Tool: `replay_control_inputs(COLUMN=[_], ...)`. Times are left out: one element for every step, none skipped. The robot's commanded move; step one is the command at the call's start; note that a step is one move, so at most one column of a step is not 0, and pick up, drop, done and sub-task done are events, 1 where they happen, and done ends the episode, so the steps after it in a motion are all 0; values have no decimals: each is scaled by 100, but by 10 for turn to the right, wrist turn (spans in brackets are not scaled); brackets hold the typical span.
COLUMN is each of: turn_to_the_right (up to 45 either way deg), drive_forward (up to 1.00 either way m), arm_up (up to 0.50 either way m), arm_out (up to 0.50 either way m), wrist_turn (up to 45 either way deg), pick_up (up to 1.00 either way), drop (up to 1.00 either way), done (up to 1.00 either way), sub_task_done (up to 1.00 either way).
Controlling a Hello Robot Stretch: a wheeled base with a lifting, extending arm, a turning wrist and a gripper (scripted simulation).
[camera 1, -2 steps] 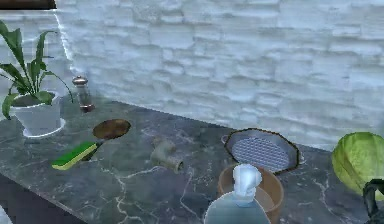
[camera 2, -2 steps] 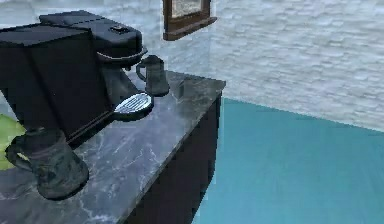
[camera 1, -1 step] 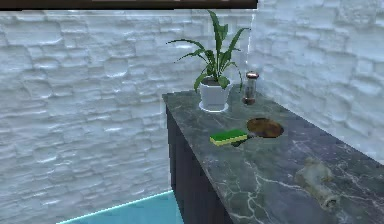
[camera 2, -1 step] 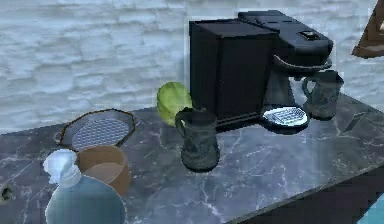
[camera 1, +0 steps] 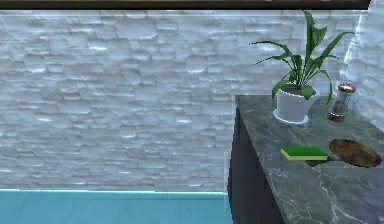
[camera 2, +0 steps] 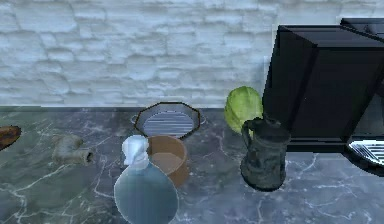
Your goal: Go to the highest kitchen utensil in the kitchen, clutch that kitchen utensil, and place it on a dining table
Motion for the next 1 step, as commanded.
replay_control_inputs(turn_to_the_right=[0], drive_forward=[0], arm_up=[50], arm_out=[0], wrist_turn=[0], pick_up=[0], drop=[0], done=[0], sub_task_done=[0])
